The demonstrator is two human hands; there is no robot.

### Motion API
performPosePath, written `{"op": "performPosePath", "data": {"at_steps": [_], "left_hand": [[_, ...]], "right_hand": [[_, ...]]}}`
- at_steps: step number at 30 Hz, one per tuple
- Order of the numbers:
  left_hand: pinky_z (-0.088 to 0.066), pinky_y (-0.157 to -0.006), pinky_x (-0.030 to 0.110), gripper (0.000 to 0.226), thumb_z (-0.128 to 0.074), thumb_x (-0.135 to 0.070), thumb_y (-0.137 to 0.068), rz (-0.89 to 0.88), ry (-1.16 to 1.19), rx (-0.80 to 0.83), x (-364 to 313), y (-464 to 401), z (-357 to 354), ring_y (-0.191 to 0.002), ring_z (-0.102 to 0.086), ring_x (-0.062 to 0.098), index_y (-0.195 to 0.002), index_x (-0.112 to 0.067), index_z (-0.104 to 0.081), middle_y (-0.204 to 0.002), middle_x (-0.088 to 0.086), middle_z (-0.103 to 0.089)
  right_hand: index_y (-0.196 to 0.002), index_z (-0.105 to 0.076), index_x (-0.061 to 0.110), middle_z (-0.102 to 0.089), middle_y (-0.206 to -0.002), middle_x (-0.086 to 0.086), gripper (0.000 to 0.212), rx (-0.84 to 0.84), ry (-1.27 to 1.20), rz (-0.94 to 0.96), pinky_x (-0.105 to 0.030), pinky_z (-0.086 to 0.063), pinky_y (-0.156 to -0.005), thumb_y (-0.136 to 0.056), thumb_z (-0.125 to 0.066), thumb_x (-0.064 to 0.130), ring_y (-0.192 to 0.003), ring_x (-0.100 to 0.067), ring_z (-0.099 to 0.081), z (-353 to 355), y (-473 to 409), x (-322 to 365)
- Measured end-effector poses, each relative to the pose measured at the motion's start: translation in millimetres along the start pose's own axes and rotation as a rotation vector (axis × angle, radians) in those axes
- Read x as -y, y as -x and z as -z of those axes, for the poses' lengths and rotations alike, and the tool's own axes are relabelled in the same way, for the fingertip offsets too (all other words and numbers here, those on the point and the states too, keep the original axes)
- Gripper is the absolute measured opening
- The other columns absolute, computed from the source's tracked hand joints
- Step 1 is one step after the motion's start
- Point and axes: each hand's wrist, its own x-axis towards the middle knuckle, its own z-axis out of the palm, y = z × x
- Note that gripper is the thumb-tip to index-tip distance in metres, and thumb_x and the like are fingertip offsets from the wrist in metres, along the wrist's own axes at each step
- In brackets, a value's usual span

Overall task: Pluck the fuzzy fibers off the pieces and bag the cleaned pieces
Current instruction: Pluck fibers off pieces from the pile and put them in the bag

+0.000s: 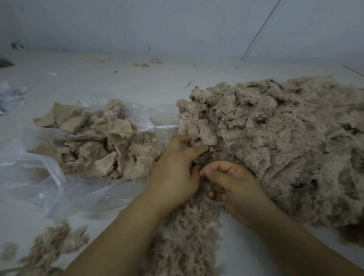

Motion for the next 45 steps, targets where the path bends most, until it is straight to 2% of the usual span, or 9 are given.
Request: {"op": "performPosePath", "data": {"at_steps": [6, 12, 15, 17, 23, 32, 36, 40, 45], "left_hand": [[-0.005, -0.095, -0.01, 0.063, -0.047, 0.007, -0.092, 0.039, 0.296, 0.158, -0.1, -5.0, -10.3, -0.138, -0.016, -0.003, -0.146, -0.024, -0.042, -0.157, -0.004, -0.024], [-0.043, -0.075, 0.01, 0.05, -0.049, 0.012, -0.085, 0.192, 0.369, -0.125, -2.5, -12.9, 0.7, -0.087, -0.052, 0.016, -0.113, -0.025, -0.068, -0.126, 0.003, -0.039], [-0.051, -0.084, 0.035, 0.052, -0.049, 0.011, -0.088, 0.273, 0.446, -0.06, -4.5, -15.8, 4.6, -0.101, -0.058, 0.035, -0.124, -0.023, -0.063, -0.13, 0.007, -0.044], [-0.051, -0.078, 0.032, 0.05, -0.047, 0.015, -0.089, 0.306, 0.589, -0.004, -9.6, -15.4, 3.7, -0.107, -0.056, 0.042, -0.126, -0.015, -0.061, -0.112, 0.007, -0.056], [-0.049, -0.05, 0.027, 0.027, -0.053, 0.004, -0.094, 0.312, 0.819, -0.076, -11.1, -4.2, 2.2, -0.053, -0.056, 0.016, -0.098, -0.013, -0.072, -0.06, 0.002, -0.059], [-0.047, -0.053, 0.017, 0.012, -0.06, 0.009, -0.09, 0.178, 0.978, 0.071, -16.2, 6.8, 0.9, -0.053, -0.06, 0.008, -0.092, -0.003, -0.061, -0.061, 0.003, -0.063], [-0.044, -0.056, 0.031, 0.016, -0.06, 0.007, -0.091, 0.158, 0.875, 0.09, -15.4, 7.6, -3.1, -0.06, -0.052, 0.02, -0.096, -0.006, -0.054, -0.07, 0.024, -0.053], [-0.044, -0.06, 0.035, 0.025, -0.06, 0.005, -0.091, 0.133, 0.789, 0.03, -10.7, 8.2, -3.3, -0.062, -0.05, 0.021, -0.105, -0.016, -0.06, -0.069, 0.007, -0.056], [-0.051, -0.06, 0.041, 0.036, -0.048, -0.004, -0.099, 0.145, 0.714, 0.075, -12.5, 8.1, -2.4, -0.064, -0.062, 0.032, -0.127, -0.024, -0.06, -0.075, 0.004, -0.07]], "right_hand": [[-0.067, -0.072, 0.021, -0.045, -0.047, 0.01, 0.038, -0.003, -0.014, 0.002, -0.018, -0.046, -0.049, -0.099, -0.054, 0.013, -0.044, 0.0, -0.045, 0.2, -2.1, -2.2], [-0.066, -0.073, 0.022, -0.039, -0.048, 0.007, 0.039, -0.009, 0.012, 0.004, -0.02, -0.047, -0.051, -0.099, -0.055, 0.013, -0.044, -0.004, -0.04, 1.9, -3.4, -4.2], [-0.067, -0.074, 0.022, -0.038, -0.048, 0.008, 0.039, -0.011, 0.017, 0.013, -0.02, -0.048, -0.051, -0.099, -0.055, 0.012, -0.044, -0.003, -0.038, 2.2, -4.1, -5.1], [-0.067, -0.074, 0.022, -0.038, -0.048, 0.008, 0.038, -0.012, 0.021, 0.019, -0.02, -0.047, -0.05, -0.099, -0.055, 0.012, -0.044, -0.003, -0.039, 2.1, -4.3, -5.9], [-0.073, -0.075, 0.022, -0.04, -0.051, 0.007, 0.034, -0.019, -0.011, 0.035, -0.022, -0.047, -0.05, -0.1, -0.054, 0.019, -0.045, -0.003, -0.041, 2.3, -4.3, -5.9], [-0.068, -0.065, 0.016, -0.044, -0.05, 0.004, 0.029, -0.05, -0.15, 0.004, -0.022, -0.047, -0.047, -0.075, -0.066, 0.044, -0.044, -0.006, -0.048, -0.7, -3.3, -0.7], [-0.063, -0.073, 0.02, -0.055, -0.051, 0.004, 0.036, -0.031, -0.103, 0.01, -0.02, -0.046, -0.047, -0.096, -0.059, 0.029, -0.046, -0.005, -0.051, -1.6, -3.7, -0.1], [-0.063, -0.068, 0.018, -0.047, -0.047, 0.005, 0.042, -0.064, -0.09, 0.011, -0.02, -0.045, -0.046, -0.099, -0.051, 0.004, -0.043, -0.004, -0.045, -0.4, -4.8, -0.8], [-0.066, -0.076, 0.021, -0.064, -0.062, -0.001, 0.039, -0.007, -0.095, 0.023, -0.018, -0.047, -0.049, -0.098, -0.056, 0.013, -0.051, -0.006, -0.055, -2.3, -2.0, 1.9]]}}
